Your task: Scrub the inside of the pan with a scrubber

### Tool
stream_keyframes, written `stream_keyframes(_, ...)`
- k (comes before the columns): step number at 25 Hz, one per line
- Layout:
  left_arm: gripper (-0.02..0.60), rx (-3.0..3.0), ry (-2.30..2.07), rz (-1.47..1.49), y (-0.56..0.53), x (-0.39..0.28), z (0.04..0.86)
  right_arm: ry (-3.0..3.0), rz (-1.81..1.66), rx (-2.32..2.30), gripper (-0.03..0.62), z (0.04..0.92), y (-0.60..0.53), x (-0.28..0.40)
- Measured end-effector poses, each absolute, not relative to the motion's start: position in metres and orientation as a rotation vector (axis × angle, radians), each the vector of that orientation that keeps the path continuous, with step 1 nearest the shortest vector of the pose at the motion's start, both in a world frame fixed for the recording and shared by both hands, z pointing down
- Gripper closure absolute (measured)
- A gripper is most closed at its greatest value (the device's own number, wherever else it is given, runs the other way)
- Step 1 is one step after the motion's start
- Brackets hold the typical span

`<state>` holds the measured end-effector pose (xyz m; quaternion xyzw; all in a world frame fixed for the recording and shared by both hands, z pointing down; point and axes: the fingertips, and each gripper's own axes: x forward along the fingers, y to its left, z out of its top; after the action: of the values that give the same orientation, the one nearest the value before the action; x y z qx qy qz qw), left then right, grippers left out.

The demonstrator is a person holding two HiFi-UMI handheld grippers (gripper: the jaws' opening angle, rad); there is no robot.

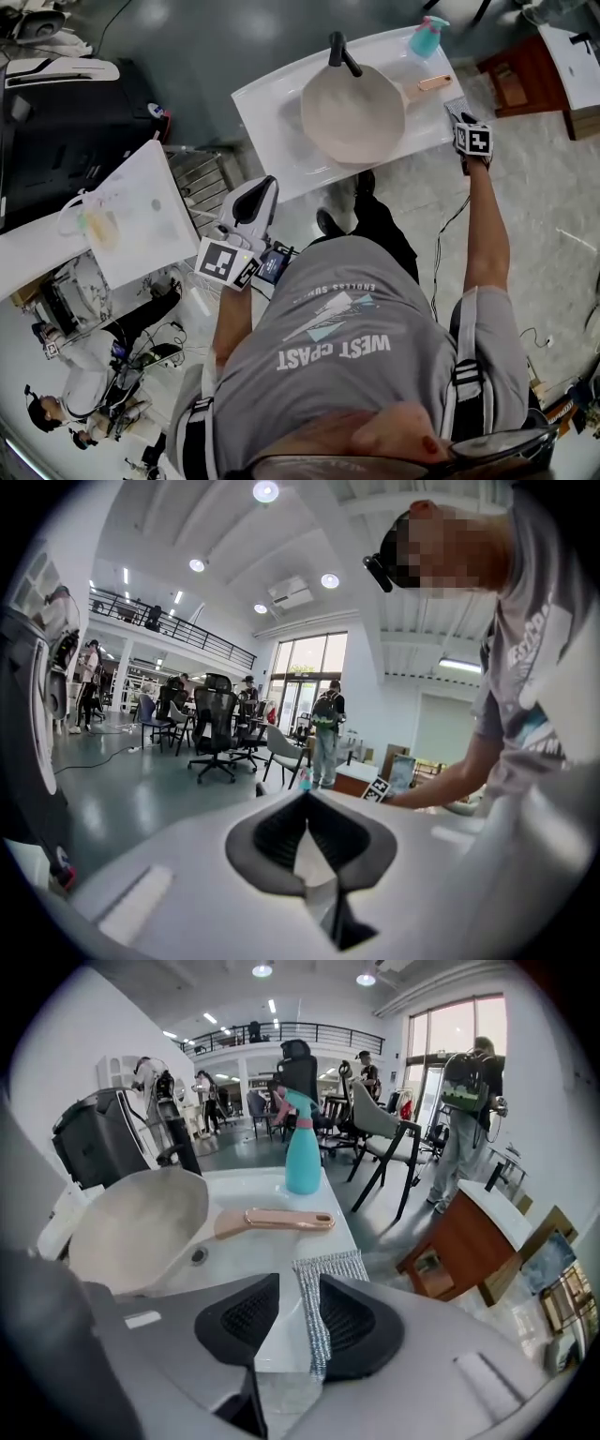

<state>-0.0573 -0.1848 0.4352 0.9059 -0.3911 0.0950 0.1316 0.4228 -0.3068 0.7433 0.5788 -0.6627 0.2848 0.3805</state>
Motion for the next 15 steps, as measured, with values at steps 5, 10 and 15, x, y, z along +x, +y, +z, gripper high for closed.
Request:
stream_keyframes(5, 0.578, 2.656, -1.176, 0.206, -0.157, -0.081, 0.415, -1.841, 0.6, 1.667, 0.526, 0.645, -0.288, 0.388)
stream_keyframes(10, 0.578, 2.694, -1.173, 0.146, -0.11, -0.104, 0.399, -2.093, 0.477, 1.776, 0.595, 0.533, -0.231, 0.315)
stream_keyframes(15, 0.578, 2.77, -1.093, 0.079, -0.08, -0.1, 0.393, -2.333, 0.304, 1.741, 0.595, 0.425, -0.175, 0.24)
